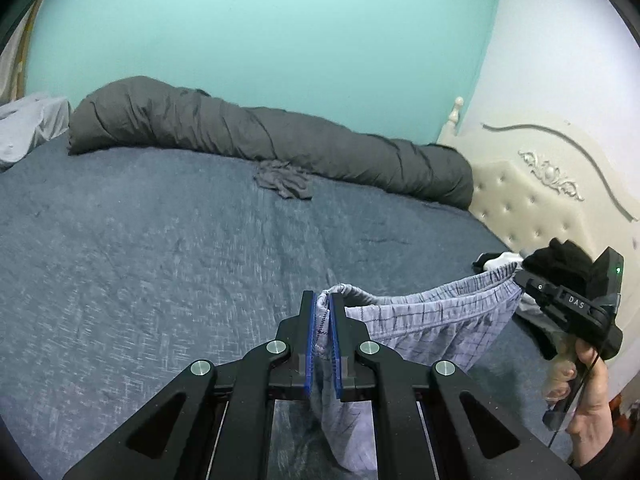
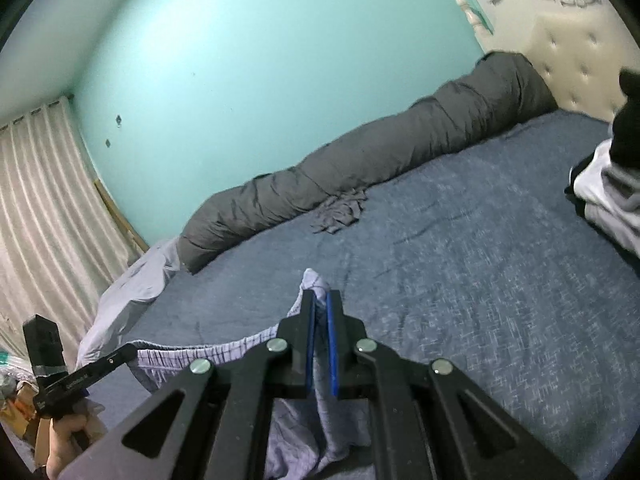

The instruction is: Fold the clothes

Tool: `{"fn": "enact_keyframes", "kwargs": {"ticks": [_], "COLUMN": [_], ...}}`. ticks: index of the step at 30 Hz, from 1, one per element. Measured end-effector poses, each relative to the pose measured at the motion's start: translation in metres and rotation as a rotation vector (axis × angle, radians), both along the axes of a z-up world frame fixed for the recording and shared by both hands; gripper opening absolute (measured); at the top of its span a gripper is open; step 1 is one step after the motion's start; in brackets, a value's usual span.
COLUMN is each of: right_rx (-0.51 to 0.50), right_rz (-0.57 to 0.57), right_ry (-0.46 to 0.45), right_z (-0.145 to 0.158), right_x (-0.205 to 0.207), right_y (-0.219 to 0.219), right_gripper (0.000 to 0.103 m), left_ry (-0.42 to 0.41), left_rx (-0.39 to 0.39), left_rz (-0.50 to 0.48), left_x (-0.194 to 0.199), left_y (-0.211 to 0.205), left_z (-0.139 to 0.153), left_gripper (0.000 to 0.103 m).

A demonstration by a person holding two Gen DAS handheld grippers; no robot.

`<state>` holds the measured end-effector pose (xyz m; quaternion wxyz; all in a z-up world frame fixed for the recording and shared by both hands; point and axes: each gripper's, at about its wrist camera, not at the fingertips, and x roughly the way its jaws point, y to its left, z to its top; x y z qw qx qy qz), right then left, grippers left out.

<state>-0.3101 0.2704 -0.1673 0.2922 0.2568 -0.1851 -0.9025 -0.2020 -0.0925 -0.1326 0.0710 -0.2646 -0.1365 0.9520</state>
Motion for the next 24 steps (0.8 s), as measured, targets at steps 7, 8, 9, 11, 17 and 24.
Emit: {"fn": "enact_keyframes", "kwargs": {"ticks": [7, 8, 9, 11, 17, 24], "right_rx": [0.029, 0.031, 0.037, 0.047, 0.088, 0.176], "right_rz": [0.047, 0.053, 0.059, 0.065, 0.064, 0.016], "right_ry": [0.097, 0.108, 0.118, 0.13, 0.061, -0.131], "right_z": [0.075, 0.083, 0.091, 0.098, 0.069, -0.031], "right_x": [0.041, 0.047, 0.052, 0.061, 0.055, 0.019], "right_y": [-0.004, -0.004, -0.005, -0.006, -0.014, -0.027], "right_gripper": [0.005, 0.005, 0.005, 0.005, 0.005, 0.005], "left_ry": [0.084, 0.096, 0.105, 0.113, 0.044, -0.156], "left_rx": [0.006, 0.005, 0.004, 0.007, -0.003, 0.003], "left_rz": [0.009, 0.011, 0.014, 0.015, 0.014, 0.021], "left_x": [0.04, 0.046, 0.051, 0.059, 0.057, 0.015], "left_y": [-0.01, -0.012, -0.013, -0.014, -0.012, -0.004], "left_z": [0.061, 0.07, 0.077, 0.089, 0.078, -0.011], "left_gripper": [0.007, 0.007, 0.007, 0.007, 0.007, 0.007]}}
